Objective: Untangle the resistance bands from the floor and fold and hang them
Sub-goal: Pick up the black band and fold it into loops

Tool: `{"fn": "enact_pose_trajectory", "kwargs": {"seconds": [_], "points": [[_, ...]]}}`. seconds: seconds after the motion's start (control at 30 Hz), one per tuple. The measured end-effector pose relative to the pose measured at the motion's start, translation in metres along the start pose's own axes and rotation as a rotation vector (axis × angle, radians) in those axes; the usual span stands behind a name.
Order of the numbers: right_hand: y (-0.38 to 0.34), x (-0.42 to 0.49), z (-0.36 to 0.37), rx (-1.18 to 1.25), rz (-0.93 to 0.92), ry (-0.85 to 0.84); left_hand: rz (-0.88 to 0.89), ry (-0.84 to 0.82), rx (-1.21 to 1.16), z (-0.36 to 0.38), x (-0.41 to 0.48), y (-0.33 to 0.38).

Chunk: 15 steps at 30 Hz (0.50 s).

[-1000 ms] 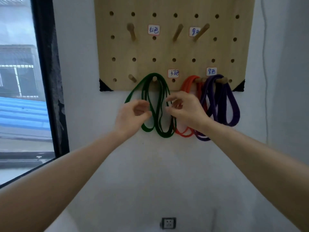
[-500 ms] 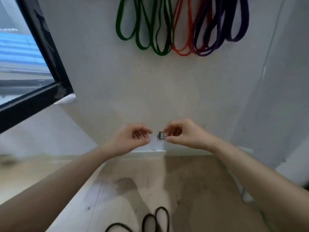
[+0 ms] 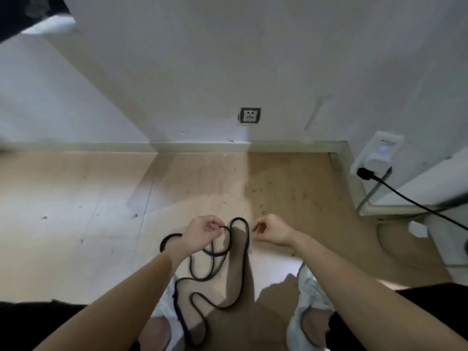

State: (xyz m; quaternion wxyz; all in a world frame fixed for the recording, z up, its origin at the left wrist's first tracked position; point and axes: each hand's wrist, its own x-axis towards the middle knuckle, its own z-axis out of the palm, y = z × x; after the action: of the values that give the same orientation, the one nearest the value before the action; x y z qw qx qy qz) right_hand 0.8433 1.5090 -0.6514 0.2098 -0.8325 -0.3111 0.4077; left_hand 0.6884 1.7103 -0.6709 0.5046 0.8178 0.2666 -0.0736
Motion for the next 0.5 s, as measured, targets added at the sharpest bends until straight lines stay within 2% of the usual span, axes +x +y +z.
{"fn": "enact_pose_trajectory", "kwargs": {"seconds": [0.1, 0.2, 0.3, 0.43, 0.5], "points": [[0.023, 0.006, 0.048, 0.019, 0.084, -0.099, -0.097, -0.080, 0.063, 0.028, -0.006, -0.041], [0.039, 0.013, 0.092, -0.055, 0.098, -0.211, -0.203, -0.240, 0.286, 0.046, -0.020, -0.081], [0.055, 0.016, 0.125, -0.188, 0.089, -0.338, -0.156, -0.319, 0.528, 0.055, -0.029, -0.114], [0.075, 0.017, 0.149, -0.227, 0.097, -0.406, -0.053, -0.273, 0.722, 0.056, -0.026, -0.123], [0.083, 0.015, 0.155, -0.277, 0.076, -0.435, -0.024, -0.315, 0.777, 0.057, -0.018, -0.123]]}}
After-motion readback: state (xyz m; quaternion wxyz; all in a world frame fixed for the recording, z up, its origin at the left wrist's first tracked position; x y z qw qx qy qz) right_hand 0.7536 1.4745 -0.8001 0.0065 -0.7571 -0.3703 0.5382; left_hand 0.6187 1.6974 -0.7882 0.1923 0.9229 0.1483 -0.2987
